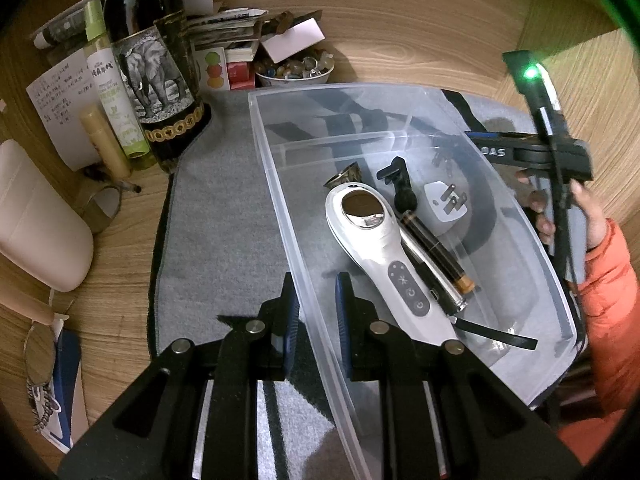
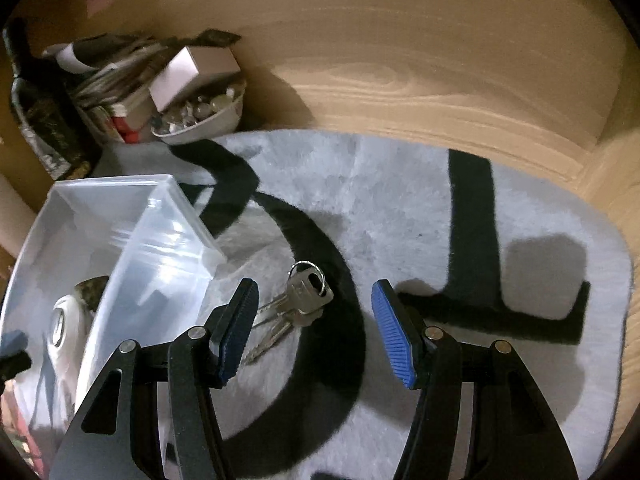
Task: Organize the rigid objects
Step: 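Grasp the silver key ring on the rug with the right gripper, then carry the keys into the clear box and release them with the right gripper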
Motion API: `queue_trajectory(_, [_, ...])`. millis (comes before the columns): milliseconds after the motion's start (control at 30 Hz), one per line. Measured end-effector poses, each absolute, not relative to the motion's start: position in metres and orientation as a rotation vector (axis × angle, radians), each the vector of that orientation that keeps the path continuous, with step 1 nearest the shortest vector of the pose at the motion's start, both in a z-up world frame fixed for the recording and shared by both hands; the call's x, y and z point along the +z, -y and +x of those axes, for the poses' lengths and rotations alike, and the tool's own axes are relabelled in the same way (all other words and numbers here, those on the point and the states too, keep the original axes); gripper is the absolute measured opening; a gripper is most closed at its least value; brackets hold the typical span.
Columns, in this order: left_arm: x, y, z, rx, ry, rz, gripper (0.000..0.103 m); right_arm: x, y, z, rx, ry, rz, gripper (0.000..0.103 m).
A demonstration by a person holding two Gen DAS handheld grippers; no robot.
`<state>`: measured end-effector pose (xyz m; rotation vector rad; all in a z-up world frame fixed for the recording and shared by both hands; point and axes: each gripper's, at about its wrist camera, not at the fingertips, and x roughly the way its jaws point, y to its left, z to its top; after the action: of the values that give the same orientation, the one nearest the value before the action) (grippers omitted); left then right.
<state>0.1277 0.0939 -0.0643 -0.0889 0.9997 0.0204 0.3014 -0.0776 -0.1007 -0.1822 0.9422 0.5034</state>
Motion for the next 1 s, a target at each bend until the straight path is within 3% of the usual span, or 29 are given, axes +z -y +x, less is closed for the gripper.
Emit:
queue_trajectory(200, [-0.063,-0.096,0.129,0.014,-1.000,-0.099,0.016,-0.113,0.065,0.304,0.479,-0.925,-0.249,0.042])
queue_trajectory(267, [-0.063,-0.097,0.129,0.013,-1.001,-0.104,0.016,-0.113,0.063,0.301,0.489,-0.916,-0.267,0.031])
queue_trajectory(400, [-0.064,-0.097,0.129,0.010,-1.001,-0.106,0.016,-0.110,0.061,0.298,0.484,-0.905,-0.285,0.031])
queue_trajectory(433, [-0.063,-0.096,0.130,0.011,-1.001,-0.105,0.016,-0.109,0.062,0.297,0.483,-0.906,-0.283,0.023])
queue_trajectory(1000, [-0.064,-0.096,0.129,0.015,-0.993,-0.100,0.016,-0.053,0.084,0.252,0.511,-0.760,-0.252,0.023])
